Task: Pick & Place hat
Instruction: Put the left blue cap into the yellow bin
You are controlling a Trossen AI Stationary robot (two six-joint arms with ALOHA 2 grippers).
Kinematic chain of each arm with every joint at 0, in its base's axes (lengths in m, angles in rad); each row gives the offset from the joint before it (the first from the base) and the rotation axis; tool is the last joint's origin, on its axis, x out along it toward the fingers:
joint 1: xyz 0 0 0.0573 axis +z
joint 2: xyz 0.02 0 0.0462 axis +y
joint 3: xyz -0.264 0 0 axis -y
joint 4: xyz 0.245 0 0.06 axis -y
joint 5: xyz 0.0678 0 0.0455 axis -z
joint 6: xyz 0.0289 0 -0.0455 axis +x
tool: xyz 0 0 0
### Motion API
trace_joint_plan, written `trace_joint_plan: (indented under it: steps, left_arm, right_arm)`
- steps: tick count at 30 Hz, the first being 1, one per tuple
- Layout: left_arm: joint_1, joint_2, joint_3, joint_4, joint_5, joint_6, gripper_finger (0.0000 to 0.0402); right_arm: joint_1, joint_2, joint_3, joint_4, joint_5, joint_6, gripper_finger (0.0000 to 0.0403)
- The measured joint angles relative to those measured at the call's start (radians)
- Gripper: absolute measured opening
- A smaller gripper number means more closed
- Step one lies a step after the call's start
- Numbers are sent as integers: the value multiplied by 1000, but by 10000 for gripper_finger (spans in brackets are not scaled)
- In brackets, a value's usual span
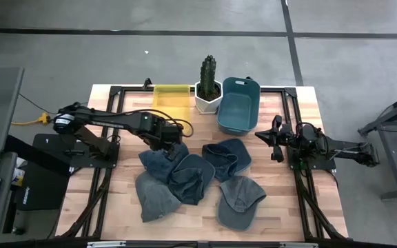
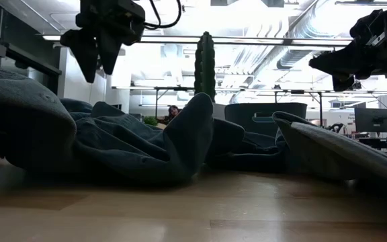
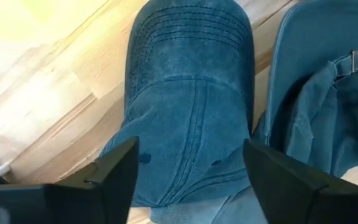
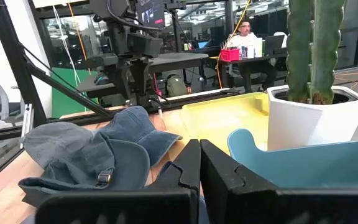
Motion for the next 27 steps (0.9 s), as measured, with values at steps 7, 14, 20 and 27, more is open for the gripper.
trace_joint_plan:
  steps: [7,14,20,27]
  left_arm:
    - [53,85,0,-29,142,81,313]
    - [73,145,-2,-87,279,155,314]
    - [72,192,-2,-119,255,174,314]
    - [70,229,1,-121,237,203,314]
  right_arm:
    - [0,0,0,0,0,0,1]
    - [0,0,0,0,0,0,1]
    - [0,0,0,0,0,0,1]
    - [0,0,0,4,0,0,1]
